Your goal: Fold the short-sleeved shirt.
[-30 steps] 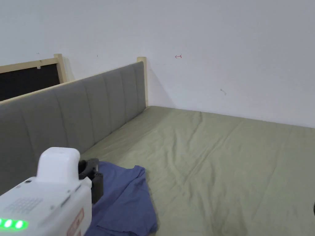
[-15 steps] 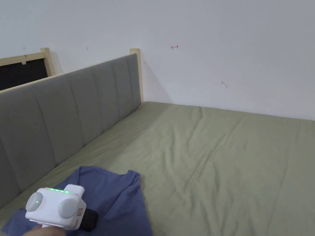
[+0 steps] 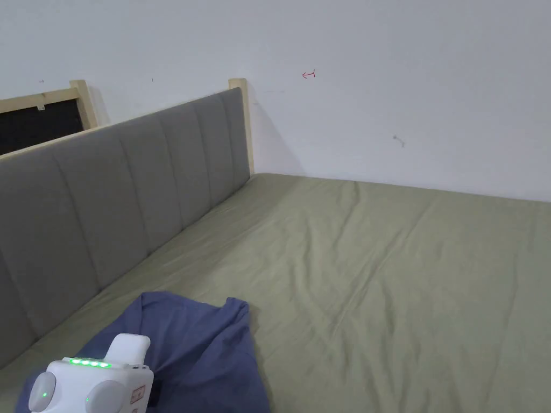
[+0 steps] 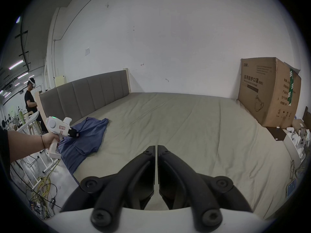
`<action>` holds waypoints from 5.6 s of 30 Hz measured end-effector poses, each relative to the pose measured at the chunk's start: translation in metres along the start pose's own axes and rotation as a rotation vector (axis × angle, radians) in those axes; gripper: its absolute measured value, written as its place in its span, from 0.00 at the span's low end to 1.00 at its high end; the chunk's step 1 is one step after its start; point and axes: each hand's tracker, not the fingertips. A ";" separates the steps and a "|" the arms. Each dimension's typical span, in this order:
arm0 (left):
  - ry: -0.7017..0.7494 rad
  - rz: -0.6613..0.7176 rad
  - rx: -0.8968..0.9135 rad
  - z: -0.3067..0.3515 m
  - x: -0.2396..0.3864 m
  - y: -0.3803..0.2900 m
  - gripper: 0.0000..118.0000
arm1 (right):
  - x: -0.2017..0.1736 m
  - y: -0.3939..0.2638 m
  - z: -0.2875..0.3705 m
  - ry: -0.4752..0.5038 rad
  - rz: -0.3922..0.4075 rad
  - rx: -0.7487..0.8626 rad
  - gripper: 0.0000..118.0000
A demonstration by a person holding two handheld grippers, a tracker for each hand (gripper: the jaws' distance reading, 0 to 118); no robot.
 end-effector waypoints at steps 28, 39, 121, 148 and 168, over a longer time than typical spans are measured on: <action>-0.772 -0.231 0.529 0.355 0.258 0.144 0.01 | 0.069 0.036 0.151 -0.164 -0.111 0.301 0.02; -0.899 -0.366 0.151 0.261 0.455 0.065 0.01 | 0.135 0.007 0.170 -0.321 -0.196 0.250 0.02; -0.630 -0.114 0.276 0.188 0.298 -0.035 0.03 | 0.247 -0.017 -0.223 -0.160 -0.216 -0.818 0.54; -0.555 -0.024 0.540 0.349 0.207 0.167 0.03 | 0.276 0.242 0.114 -0.217 -0.269 -0.038 0.07; -0.474 0.102 0.686 0.272 0.253 0.321 0.03 | 0.340 0.344 -0.021 -0.331 -0.311 0.112 0.06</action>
